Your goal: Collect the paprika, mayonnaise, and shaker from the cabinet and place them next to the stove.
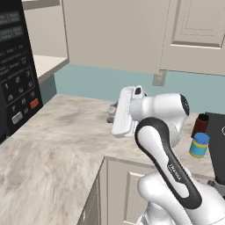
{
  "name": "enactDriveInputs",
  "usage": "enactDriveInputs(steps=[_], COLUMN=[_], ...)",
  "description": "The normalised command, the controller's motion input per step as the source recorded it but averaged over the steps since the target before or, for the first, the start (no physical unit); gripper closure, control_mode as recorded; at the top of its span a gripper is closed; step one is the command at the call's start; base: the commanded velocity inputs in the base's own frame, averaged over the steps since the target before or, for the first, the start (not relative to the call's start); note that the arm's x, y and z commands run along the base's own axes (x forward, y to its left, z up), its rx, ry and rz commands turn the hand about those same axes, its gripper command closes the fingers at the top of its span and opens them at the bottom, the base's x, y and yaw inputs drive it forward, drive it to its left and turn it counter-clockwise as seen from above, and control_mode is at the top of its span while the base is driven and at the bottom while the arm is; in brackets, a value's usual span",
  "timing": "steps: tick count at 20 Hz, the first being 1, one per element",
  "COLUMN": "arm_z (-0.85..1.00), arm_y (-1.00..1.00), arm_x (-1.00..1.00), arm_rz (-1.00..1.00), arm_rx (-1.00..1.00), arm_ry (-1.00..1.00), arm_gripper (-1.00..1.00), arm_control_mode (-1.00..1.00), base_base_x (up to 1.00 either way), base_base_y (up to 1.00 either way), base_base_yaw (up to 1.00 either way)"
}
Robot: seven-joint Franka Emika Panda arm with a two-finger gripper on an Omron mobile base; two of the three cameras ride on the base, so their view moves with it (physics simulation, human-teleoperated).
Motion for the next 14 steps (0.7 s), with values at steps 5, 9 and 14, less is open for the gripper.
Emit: enactDriveInputs(steps=[5, 9, 14], arm_z=[-0.27, -0.25, -0.24], arm_y=[-0.77, -1.0, -1.0], arm_x=[0.28, 0.38, 0.42], arm_rz=[-0.46, -0.32, -0.22], arm_rx=[0.01, 0.04, 0.06], arm_ry=[0.17, 0.18, 0.17], arm_gripper=[1.0, 1.0, 1.0], arm_control_mode=[-1.0, -1.0, -1.0], base_base_x=[0.0, 0.0, 0.0], base_base_y=[0.0, 0.0, 0.0], base_base_yaw=[0.0, 0.0, 0.0])
